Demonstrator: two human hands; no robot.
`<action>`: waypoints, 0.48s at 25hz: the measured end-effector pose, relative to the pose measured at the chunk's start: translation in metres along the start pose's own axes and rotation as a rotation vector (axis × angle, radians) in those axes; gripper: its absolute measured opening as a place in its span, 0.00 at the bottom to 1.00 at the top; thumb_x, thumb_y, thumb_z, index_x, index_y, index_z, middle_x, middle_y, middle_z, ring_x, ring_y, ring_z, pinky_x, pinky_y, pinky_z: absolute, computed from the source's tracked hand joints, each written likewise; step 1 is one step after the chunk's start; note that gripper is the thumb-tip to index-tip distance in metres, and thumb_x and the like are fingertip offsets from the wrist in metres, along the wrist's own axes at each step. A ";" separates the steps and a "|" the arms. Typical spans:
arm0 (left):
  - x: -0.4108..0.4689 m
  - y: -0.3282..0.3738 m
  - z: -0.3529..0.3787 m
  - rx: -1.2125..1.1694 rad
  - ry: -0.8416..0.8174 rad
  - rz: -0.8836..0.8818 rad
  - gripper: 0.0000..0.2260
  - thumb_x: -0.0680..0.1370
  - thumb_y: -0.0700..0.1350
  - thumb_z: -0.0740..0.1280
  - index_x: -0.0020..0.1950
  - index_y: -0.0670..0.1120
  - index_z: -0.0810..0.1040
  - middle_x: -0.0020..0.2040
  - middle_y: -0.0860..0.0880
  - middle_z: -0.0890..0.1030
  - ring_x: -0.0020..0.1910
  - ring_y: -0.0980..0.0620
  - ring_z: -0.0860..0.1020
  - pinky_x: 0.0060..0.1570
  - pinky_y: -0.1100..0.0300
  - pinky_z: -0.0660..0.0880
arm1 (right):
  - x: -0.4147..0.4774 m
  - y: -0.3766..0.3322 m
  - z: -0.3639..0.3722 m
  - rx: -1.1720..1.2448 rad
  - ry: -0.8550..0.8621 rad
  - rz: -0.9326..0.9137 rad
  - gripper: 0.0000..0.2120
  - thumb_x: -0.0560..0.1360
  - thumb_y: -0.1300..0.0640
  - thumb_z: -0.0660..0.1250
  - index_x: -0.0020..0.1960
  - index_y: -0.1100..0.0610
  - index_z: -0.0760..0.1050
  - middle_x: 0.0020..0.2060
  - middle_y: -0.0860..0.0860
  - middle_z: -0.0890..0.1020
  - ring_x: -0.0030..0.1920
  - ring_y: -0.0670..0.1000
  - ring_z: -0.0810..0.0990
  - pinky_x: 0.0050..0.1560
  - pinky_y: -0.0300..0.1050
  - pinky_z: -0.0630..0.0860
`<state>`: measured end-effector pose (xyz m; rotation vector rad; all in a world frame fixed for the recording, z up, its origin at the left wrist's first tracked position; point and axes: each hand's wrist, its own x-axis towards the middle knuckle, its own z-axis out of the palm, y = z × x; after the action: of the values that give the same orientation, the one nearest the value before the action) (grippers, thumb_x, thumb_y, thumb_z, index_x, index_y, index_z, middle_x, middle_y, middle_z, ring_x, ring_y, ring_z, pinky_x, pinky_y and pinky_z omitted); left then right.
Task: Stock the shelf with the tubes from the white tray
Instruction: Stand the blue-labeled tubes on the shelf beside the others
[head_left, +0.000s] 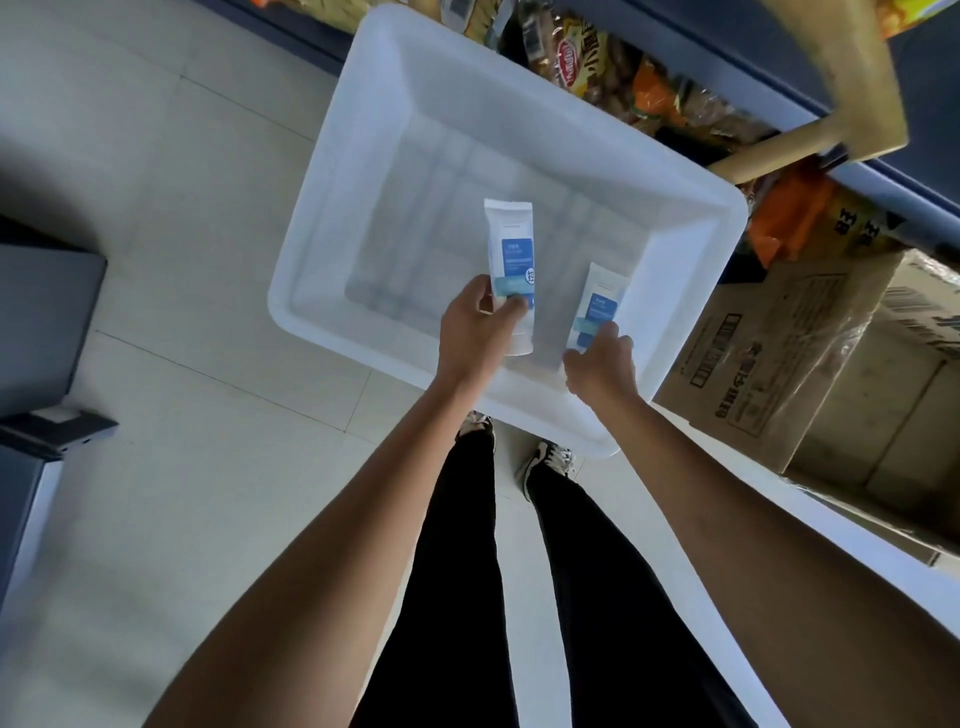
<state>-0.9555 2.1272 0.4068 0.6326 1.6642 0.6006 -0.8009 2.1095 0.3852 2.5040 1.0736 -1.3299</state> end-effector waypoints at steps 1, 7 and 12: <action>-0.003 0.001 -0.003 -0.057 -0.006 -0.004 0.13 0.71 0.49 0.70 0.51 0.43 0.81 0.40 0.52 0.81 0.39 0.53 0.78 0.40 0.59 0.74 | 0.003 0.000 0.006 0.031 0.027 0.004 0.17 0.77 0.60 0.62 0.65 0.54 0.64 0.58 0.57 0.72 0.49 0.65 0.82 0.46 0.58 0.84; -0.025 0.010 -0.013 -0.201 -0.022 -0.005 0.09 0.71 0.49 0.69 0.49 0.49 0.80 0.41 0.54 0.82 0.41 0.54 0.79 0.39 0.60 0.74 | 0.018 -0.013 0.032 0.370 -0.006 0.197 0.18 0.75 0.54 0.71 0.61 0.58 0.69 0.50 0.56 0.83 0.33 0.52 0.84 0.25 0.42 0.80; -0.055 0.038 -0.023 -0.260 -0.012 0.038 0.11 0.72 0.49 0.68 0.52 0.50 0.80 0.39 0.59 0.82 0.38 0.60 0.80 0.35 0.67 0.74 | -0.008 -0.031 0.024 0.358 -0.027 -0.016 0.06 0.77 0.58 0.66 0.53 0.57 0.74 0.47 0.58 0.84 0.39 0.58 0.83 0.34 0.47 0.79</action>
<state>-0.9661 2.1155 0.4760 0.4784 1.5333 0.8230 -0.8397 2.1183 0.3833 2.7130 0.9214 -1.6873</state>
